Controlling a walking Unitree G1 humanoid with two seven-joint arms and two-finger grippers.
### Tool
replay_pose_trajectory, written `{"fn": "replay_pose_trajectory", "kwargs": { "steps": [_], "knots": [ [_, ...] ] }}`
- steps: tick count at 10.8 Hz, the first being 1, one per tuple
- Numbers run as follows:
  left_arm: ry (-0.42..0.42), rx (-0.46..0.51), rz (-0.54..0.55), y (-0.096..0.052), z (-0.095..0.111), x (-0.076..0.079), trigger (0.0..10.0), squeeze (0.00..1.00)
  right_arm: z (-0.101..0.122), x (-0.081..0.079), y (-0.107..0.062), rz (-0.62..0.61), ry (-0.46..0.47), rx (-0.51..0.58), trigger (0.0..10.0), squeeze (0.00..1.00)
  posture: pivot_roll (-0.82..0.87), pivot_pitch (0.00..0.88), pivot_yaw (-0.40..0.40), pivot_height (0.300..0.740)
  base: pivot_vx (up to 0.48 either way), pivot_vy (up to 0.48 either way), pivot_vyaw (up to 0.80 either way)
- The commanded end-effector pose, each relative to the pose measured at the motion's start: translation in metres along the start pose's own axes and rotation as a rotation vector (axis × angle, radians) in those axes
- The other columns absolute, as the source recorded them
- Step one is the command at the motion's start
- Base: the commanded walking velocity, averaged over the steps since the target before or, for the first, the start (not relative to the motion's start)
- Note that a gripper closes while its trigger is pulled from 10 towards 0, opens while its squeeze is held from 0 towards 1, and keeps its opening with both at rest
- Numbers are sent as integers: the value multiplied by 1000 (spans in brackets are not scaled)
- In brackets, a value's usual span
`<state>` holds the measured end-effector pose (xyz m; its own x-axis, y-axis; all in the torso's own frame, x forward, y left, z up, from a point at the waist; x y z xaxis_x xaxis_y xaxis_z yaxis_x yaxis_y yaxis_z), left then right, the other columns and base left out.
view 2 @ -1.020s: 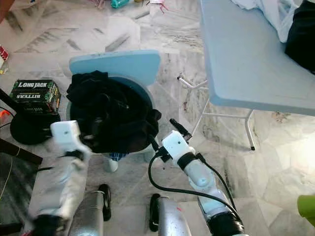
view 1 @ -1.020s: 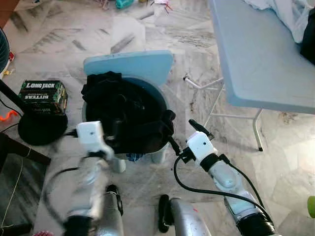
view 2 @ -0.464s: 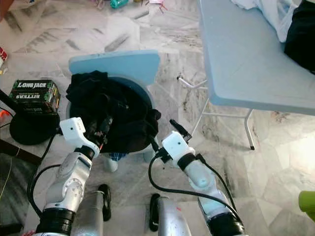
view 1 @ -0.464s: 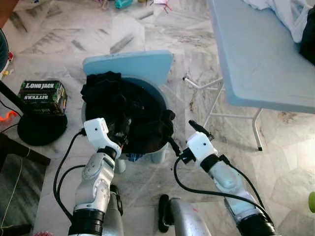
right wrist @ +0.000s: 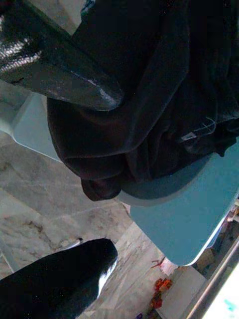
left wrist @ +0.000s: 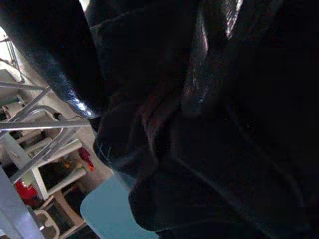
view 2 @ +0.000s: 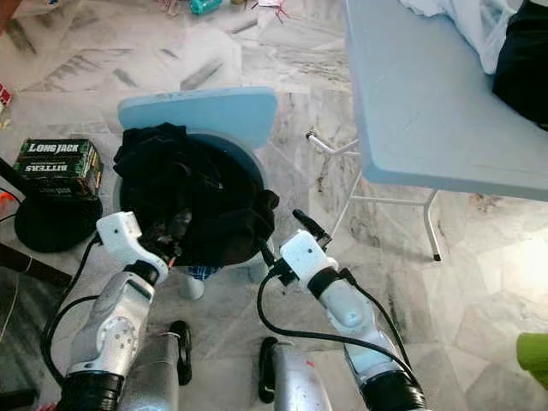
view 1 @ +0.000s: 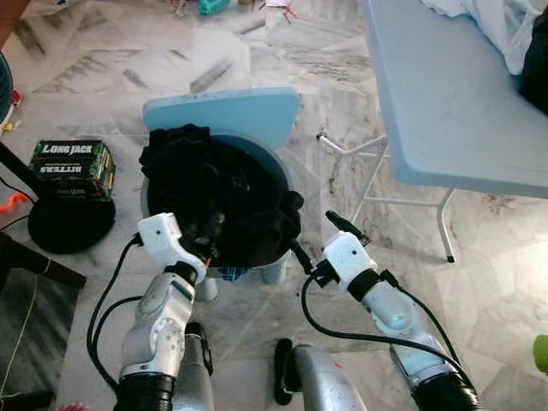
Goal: Hang hanger
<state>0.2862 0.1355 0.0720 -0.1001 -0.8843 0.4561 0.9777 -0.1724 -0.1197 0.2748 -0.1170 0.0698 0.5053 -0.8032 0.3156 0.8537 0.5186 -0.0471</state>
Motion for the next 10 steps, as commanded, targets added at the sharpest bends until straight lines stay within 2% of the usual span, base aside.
{"fn": "replay_pose_trajectory", "kwargs": {
  "steps": [1,4,6,7,8,10],
  "knots": [
    [-59,-32,17,-2,-13,6,10000,0,0,1,-2,13,-18,-4,10000,0,9,232,-133,740,0,0,0],
    [-42,-47,26,-1,-12,4,10000,0,-2,0,-5,6,-15,-8,10000,0,10,233,-125,740,0,0,0],
    [-34,-80,48,-3,-18,-4,10000,0,-1,-5,-3,15,-7,-5,10000,0,13,236,-123,740,0,0,0],
    [0,-91,41,-2,-18,-8,0,0,-1,-5,-2,16,-6,-4,10000,0,14,237,-125,740,0,0,0],
    [42,-90,34,1,-15,-11,0,0,-2,-4,-1,15,-7,-7,10000,0,15,236,-125,740,0,0,0],
    [57,-83,58,9,-9,-23,0,0,-3,-4,-1,15,-9,-11,10000,0,11,237,-126,740,0,0,0]
  ]
}}
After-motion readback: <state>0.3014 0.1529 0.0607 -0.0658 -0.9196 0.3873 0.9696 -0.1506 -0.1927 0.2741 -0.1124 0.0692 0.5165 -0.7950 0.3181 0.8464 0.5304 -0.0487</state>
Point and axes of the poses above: a point about 5 cm out from each wrist's last joint towards the gripper, its own y axis pointing out of the wrist towards the gripper, its own z axis along the axis of the wrist's last joint, x = y × z, the point moved 1 cm from there along y, pointing out of the wrist towards the gripper, and after that the axes turned 5 degrees about y, right-handed, at the moved point
